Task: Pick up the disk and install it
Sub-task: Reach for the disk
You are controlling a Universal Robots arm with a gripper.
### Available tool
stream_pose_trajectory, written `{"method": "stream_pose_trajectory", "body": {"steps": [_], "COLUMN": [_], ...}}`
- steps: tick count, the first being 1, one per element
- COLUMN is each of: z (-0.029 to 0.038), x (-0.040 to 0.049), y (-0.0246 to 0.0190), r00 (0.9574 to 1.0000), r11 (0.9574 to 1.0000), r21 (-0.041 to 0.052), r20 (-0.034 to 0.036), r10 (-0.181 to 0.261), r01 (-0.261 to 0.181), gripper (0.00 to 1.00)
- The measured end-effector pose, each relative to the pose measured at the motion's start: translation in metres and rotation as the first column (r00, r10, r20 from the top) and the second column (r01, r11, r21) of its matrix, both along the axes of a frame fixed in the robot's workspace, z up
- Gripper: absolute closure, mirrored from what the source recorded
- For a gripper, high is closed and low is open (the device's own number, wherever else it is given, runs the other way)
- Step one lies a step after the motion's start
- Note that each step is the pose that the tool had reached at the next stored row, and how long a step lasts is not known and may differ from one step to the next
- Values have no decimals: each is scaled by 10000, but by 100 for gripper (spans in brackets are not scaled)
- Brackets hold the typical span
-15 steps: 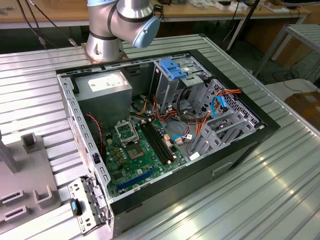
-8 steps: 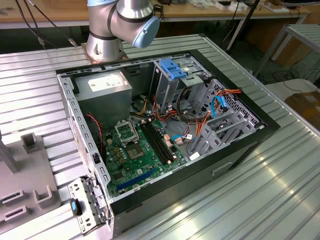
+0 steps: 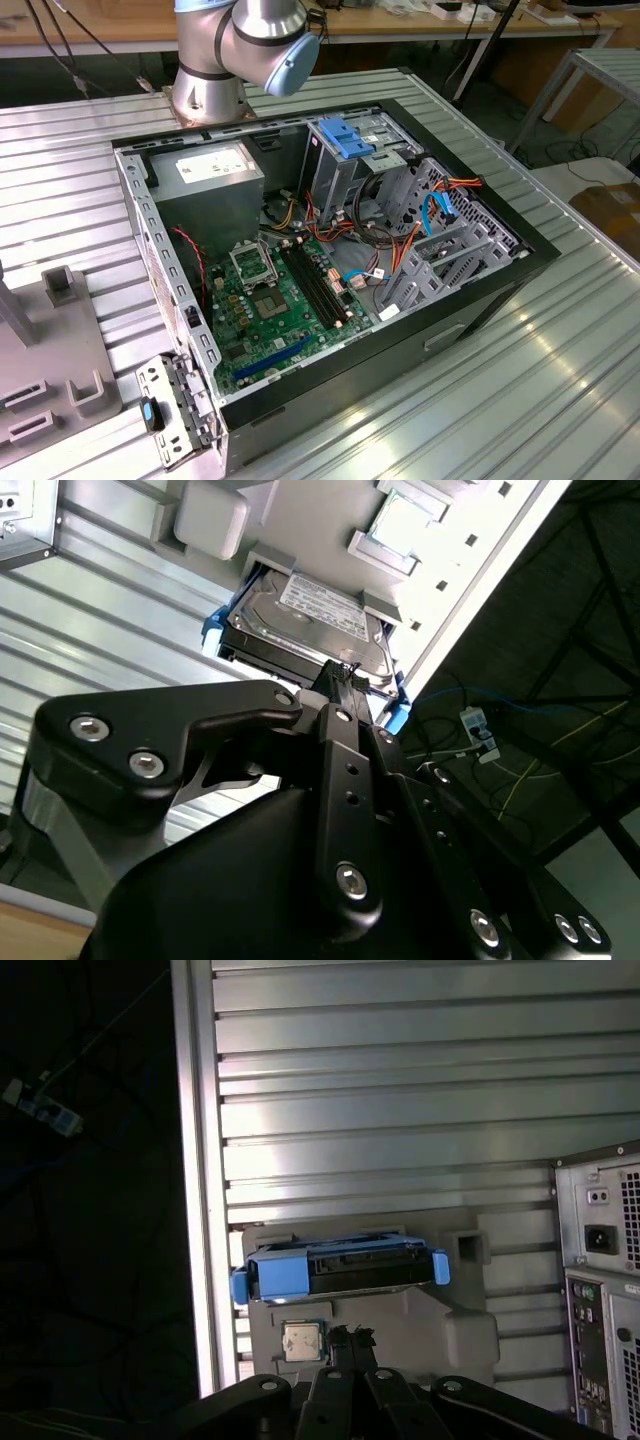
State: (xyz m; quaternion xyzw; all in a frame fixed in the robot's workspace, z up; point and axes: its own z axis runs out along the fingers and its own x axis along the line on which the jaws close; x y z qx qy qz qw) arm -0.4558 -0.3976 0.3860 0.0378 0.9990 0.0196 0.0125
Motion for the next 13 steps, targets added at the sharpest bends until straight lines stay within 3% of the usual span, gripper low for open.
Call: {"method": "stream_pose_trajectory", "body": {"steps": [3,6,7,13], "z": [-2,-4,-4,-12], "x": [0,-1,0,-46], "y": [1,1,0,-16], "r00": [10000,9997,9996,9996], "r11": [10000,10000,10000,10000], "r21": [-1,0,-1,-2], "r20": [-26,-239,-272,-274], "r10": [-2,-1,-1,0], "r01": [2,1,0,0], "gripper": [89,89,89,89]}}
